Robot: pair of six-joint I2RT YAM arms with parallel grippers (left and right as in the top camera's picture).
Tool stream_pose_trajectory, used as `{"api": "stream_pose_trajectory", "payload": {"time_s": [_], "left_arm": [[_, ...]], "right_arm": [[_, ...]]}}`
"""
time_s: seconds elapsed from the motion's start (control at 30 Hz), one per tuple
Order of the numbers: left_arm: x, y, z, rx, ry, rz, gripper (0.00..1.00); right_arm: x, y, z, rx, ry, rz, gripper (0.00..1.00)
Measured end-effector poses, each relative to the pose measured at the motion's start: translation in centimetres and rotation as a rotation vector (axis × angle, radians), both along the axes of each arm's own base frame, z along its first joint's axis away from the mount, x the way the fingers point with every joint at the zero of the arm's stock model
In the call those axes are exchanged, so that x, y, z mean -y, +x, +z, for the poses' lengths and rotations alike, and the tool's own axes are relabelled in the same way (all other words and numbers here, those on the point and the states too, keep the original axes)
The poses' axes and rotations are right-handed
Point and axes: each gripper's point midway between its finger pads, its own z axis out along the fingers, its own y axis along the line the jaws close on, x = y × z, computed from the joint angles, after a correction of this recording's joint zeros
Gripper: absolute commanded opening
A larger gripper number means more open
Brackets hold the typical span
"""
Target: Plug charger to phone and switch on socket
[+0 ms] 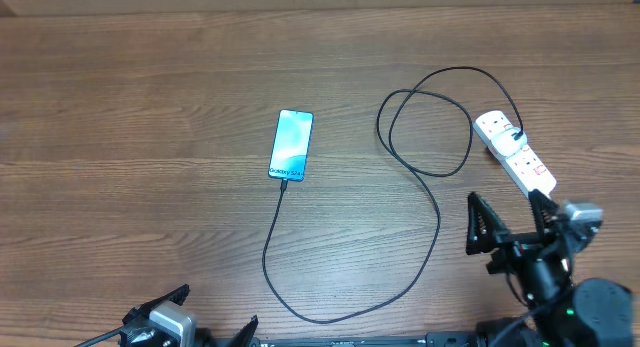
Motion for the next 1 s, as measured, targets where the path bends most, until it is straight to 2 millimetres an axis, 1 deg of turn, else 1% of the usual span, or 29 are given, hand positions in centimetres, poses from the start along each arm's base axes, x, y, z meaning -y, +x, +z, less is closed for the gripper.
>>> {"api": "stream_pose_trajectory", "payload": {"time_s": [0.13, 0.33, 0.43, 0.5, 0.63, 0.73, 0.8, 0.9, 1.0], "left_arm": [[0.0, 0.0, 0.0, 0.0, 0.0, 0.0, 1.0], [0.0, 0.0, 0.0, 0.0, 0.0, 0.0, 1.0], [0.0, 0.0, 0.0, 0.0, 0.0, 0.0, 0.99], [0.0, 0.0, 0.0, 0.0, 0.0, 0.0, 1.0], [0.0, 0.0, 0.0, 0.0, 0.0, 0.0, 0.99], [0.0, 0.0, 0.0, 0.0, 0.0, 0.0, 1.0], [0.0, 0.0, 0.0, 0.0, 0.0, 0.0, 1.0], [0.0, 0.0, 0.0, 0.0, 0.0, 0.0, 1.0], [0.0, 0.0, 0.0, 0.0, 0.0, 0.0, 1.0]], "right_arm": [[0.0, 1.6, -3.1, 0.07, 0.007, -0.01, 1.0], [-0.1, 3.0, -6.0, 0.185, 0.014, -0.013, 1.0], [-0.1, 3.5, -6.7, 0.218, -0.011, -0.011, 1.0], [-0.1, 3.6, -6.9, 0.234, -0.03, -0.013, 1.0], [0.4, 4.0, -7.7, 0.248, -0.074, -0.035, 1.0], [1.1, 4.3, -9.4, 0.208, -0.095, -0.062, 1.0], [1.5, 4.4, -10.2, 0.179, -0.104, -0.074, 1.0], [2.2, 4.4, -11.2, 0.14, -0.116, -0.104, 1.0], [2.9, 4.5, -11.2, 0.136, -0.127, -0.132, 1.0]]}}
